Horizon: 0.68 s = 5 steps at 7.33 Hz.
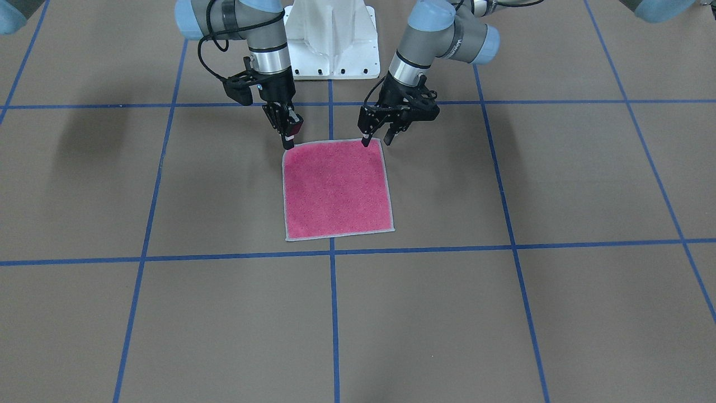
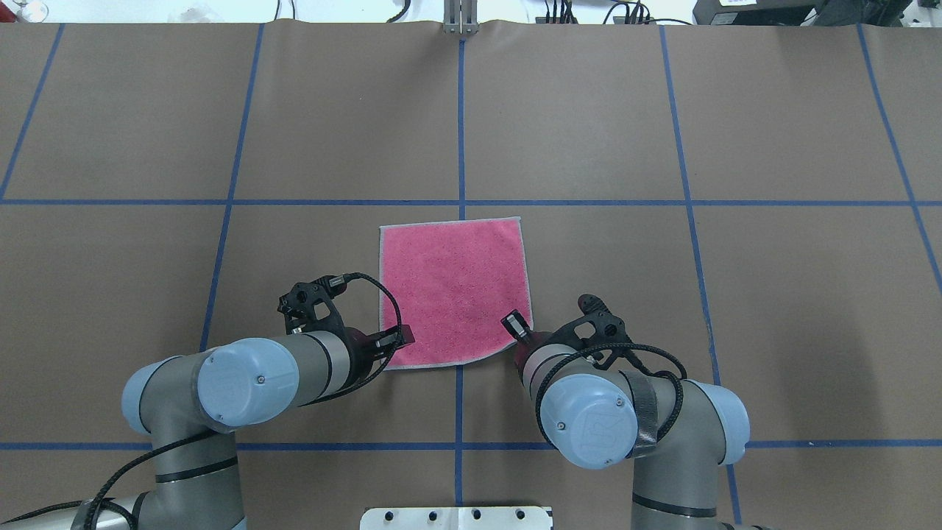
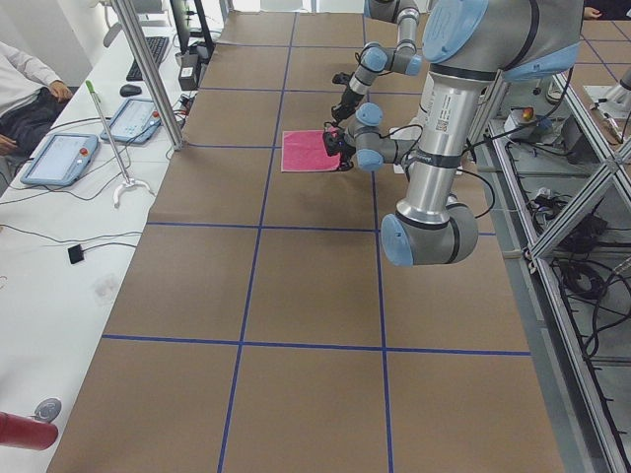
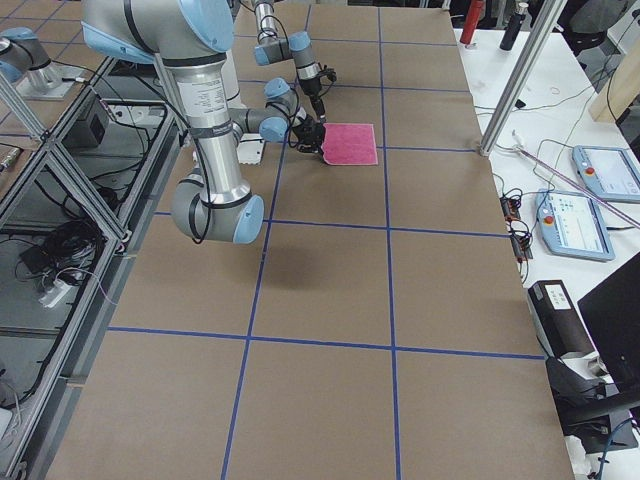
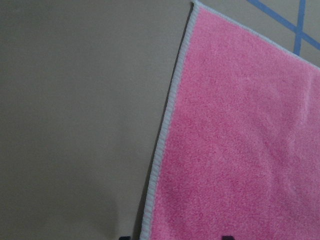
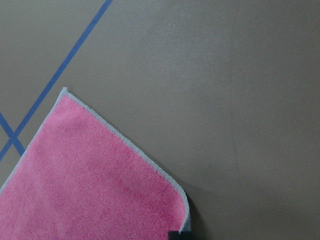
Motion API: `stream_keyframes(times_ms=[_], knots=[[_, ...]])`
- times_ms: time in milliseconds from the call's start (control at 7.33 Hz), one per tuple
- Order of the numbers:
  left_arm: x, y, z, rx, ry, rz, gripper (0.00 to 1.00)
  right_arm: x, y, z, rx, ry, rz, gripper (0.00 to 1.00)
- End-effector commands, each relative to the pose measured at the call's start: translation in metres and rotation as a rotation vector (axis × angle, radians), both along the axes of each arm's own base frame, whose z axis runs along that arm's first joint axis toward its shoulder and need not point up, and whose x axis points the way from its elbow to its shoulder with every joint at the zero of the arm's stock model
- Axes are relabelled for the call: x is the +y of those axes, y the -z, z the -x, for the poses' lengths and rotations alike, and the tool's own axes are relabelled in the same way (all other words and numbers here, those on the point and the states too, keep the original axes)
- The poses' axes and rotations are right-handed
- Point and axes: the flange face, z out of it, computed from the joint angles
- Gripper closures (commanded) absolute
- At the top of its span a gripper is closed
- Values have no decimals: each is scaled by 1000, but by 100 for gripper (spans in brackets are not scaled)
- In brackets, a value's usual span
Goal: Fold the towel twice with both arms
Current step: 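Close the left gripper and the right gripper on the near corners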
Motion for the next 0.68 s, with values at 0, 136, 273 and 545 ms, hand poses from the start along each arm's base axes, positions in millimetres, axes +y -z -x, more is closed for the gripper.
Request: stream_keyframes(times_ms=[0, 136, 273, 545], knots=[[-1, -2, -2, -6, 0, 1, 33, 0, 0, 0, 2, -4, -3, 100], [-2, -3, -4, -9, 2, 2, 33, 0, 0, 0, 2, -3, -3, 100], [-3, -5, -5, -14, 1, 2, 33, 0, 0, 0, 2, -3, -3, 100], [-5, -8, -11, -23, 1, 5, 35, 1, 0, 1, 2, -1, -3, 100]])
